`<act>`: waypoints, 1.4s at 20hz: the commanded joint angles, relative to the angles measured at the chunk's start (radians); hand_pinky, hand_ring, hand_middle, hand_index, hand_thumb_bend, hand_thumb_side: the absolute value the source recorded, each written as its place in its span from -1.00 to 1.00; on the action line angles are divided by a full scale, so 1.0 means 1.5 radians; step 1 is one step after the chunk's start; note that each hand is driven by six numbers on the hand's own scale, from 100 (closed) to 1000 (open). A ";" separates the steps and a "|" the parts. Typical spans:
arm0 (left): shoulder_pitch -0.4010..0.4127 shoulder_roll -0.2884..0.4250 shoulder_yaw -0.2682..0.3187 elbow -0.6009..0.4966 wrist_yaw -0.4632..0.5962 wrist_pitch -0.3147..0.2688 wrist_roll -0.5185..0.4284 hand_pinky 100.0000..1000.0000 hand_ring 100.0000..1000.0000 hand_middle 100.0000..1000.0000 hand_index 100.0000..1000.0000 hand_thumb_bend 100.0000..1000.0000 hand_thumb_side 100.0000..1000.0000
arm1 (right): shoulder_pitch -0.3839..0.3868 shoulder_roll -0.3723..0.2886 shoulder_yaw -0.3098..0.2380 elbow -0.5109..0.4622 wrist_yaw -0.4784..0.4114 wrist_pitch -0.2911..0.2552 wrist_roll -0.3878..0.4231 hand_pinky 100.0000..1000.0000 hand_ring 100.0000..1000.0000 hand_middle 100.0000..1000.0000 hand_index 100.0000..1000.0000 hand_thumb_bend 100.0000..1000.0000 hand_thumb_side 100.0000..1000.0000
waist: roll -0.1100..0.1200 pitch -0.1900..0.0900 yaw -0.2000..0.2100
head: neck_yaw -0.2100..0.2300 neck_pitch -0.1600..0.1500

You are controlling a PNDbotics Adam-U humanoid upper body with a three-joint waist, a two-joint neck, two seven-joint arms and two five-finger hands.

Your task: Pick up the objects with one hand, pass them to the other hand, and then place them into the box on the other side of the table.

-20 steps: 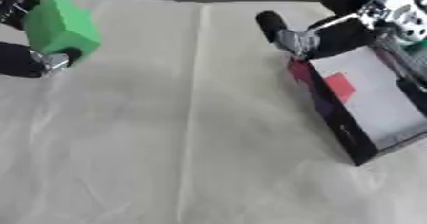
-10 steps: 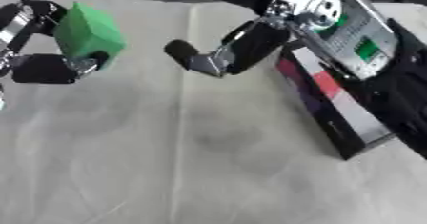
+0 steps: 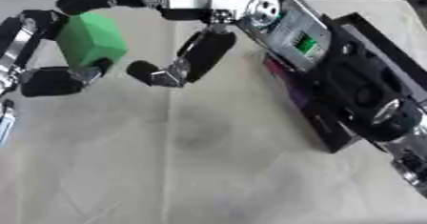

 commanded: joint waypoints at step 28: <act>0.020 -0.003 -0.060 0.035 -0.010 -0.091 0.188 0.53 0.12 -0.10 -0.16 -1.00 -1.00 | -0.010 0.026 -0.018 0.052 0.105 0.013 0.003 1.00 0.98 0.95 1.00 -1.00 -0.84 | -0.007 0.004 0.015 | -0.025 -0.009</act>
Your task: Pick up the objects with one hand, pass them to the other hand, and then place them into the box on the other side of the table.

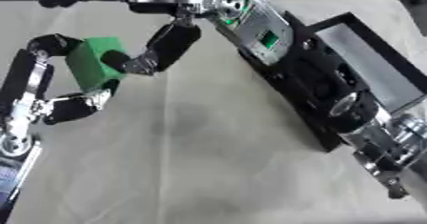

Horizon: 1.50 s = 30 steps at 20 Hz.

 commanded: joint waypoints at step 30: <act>-0.002 0.004 -0.020 -0.044 0.031 -0.022 0.029 0.52 0.09 -0.15 -0.18 -1.00 -1.00 | 0.074 -0.086 -0.033 -0.096 -0.024 0.033 -0.062 1.00 1.00 0.98 1.00 -1.00 -0.90 | -0.007 0.011 0.004 | -0.012 -0.010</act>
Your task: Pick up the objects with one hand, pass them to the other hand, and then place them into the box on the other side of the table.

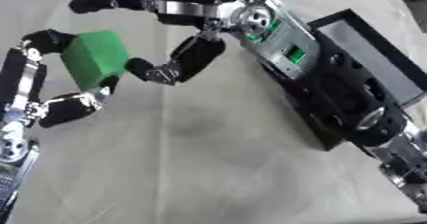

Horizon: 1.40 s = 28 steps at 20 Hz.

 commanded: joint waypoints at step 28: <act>-0.012 0.003 -0.017 -0.061 -0.011 -0.017 0.001 0.52 0.09 -0.17 -0.17 -1.00 -1.00 | -0.013 -0.011 -0.001 0.028 0.011 -0.024 0.020 1.00 1.00 1.00 1.00 -1.00 -0.86 | -0.004 0.008 0.007 | -0.014 -0.016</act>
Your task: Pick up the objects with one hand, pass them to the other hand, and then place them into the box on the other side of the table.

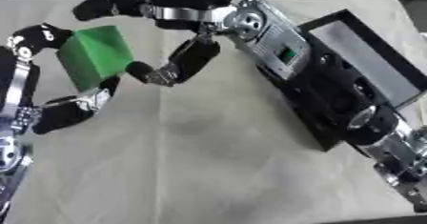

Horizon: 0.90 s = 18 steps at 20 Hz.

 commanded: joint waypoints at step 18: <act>-0.014 -0.002 -0.007 -0.021 0.007 -0.011 0.000 0.52 0.08 -0.18 -0.17 -1.00 -1.00 | -0.009 -0.009 -0.003 0.000 0.009 -0.006 0.006 1.00 1.00 1.00 1.00 -1.00 -0.84 | -0.005 0.005 0.006 | -0.007 -0.012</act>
